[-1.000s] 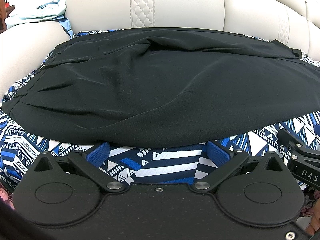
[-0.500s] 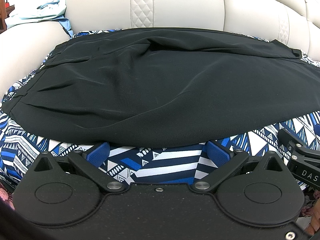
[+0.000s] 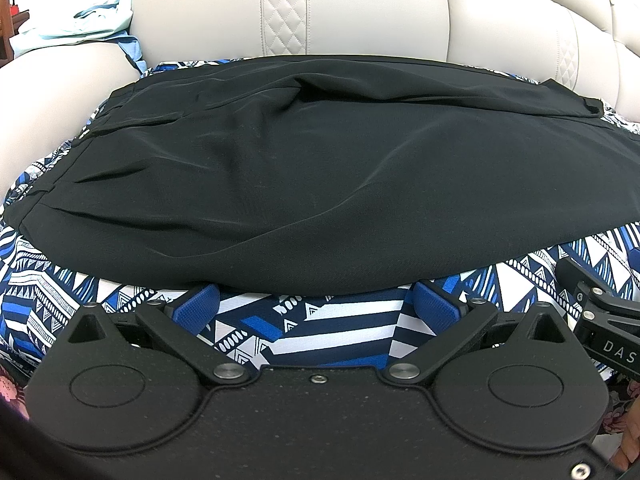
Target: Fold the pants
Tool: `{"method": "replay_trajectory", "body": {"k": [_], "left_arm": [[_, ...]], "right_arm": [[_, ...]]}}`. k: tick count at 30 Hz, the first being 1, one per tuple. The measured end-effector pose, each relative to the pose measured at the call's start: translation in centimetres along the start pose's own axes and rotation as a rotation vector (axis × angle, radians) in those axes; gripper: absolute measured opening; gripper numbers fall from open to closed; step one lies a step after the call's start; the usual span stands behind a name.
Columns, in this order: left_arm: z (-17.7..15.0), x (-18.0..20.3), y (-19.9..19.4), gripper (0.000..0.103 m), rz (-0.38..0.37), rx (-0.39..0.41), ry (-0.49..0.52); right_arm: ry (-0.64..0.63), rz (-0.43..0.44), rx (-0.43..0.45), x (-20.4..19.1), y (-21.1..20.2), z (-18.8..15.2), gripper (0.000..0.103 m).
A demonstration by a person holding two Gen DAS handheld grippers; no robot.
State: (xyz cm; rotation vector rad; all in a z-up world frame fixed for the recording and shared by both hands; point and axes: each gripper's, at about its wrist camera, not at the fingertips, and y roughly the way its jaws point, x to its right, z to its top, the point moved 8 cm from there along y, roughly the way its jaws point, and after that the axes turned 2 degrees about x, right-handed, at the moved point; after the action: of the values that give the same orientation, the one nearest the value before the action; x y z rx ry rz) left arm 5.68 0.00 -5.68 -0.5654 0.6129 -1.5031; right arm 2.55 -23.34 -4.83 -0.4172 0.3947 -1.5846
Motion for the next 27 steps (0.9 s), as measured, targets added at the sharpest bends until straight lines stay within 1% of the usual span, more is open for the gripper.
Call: {"method": "replay_trajectory", "body": {"k": [7, 11, 13, 14, 15, 16, 17, 18, 19, 20, 23, 26, 27], "left_arm": [[0.1, 0.1, 0.1, 0.103, 0.01, -0.006, -0.005], [0.0, 0.3, -0.1, 0.103, 0.013, -0.015, -0.011], [0.1, 0.3, -0.3, 0.103, 0.015, -0.046, -0.016], [0.1, 0.3, -0.2, 0.103, 0.012, -0.075, -0.03], [0.4, 0.0, -0.3, 0.103, -0.003, -0.102, -0.053], [0.6, -0.1, -0.5, 0.101, -0.039, -0.117, -0.078], [1.1, -0.3, -0.9, 0.1, -0.086, -0.116, -0.106], [1.9, -0.6, -1.5, 0.1, -0.135, -0.104, -0.138], [2.7, -1.2, -2.1, 0.1, -0.157, -0.085, -0.161], [3.5, -1.8, -2.5, 0.1, -0.16, -0.07, -0.177], [7.0, -4.3, -3.0, 0.102, -0.118, -0.009, -0.227], [11.4, -7.6, -2.3, 0.103, -0.031, 0.061, -0.279], [12.9, -8.9, -1.8, 0.103, -0.003, 0.089, -0.312]], "right_arm": [[-0.002, 0.002, 0.003, -0.1, -0.1, 0.0, 0.103], [-0.023, 0.03, 0.03, -0.3, -0.5, -0.1, 0.103], [-0.02, 0.036, 0.016, -0.1, -0.9, 0.3, 0.103], [-0.019, 0.041, 0.004, -0.3, -0.8, 0.4, 0.103], [-0.036, 0.07, -0.018, -0.4, -0.9, 0.8, 0.103], [-0.046, 0.115, -0.036, -0.8, -0.6, 1.4, 0.103], [-0.032, 0.162, -0.034, -0.9, -0.7, 2.0, 0.103], [-0.001, 0.202, -0.015, -0.7, -1.0, 2.7, 0.103], [0.032, 0.23, 0.008, -0.6, -1.0, 3.6, 0.103], [0.06, 0.247, 0.023, -0.4, -0.8, 4.6, 0.103], [0.11, 0.266, 0.028, 0.1, 1.1, 7.4, 0.103], [0.145, 0.269, 0.026, 0.3, 3.8, 10.0, 0.103], [0.155, 0.27, 0.023, 0.3, 4.9, 10.8, 0.103]]}}
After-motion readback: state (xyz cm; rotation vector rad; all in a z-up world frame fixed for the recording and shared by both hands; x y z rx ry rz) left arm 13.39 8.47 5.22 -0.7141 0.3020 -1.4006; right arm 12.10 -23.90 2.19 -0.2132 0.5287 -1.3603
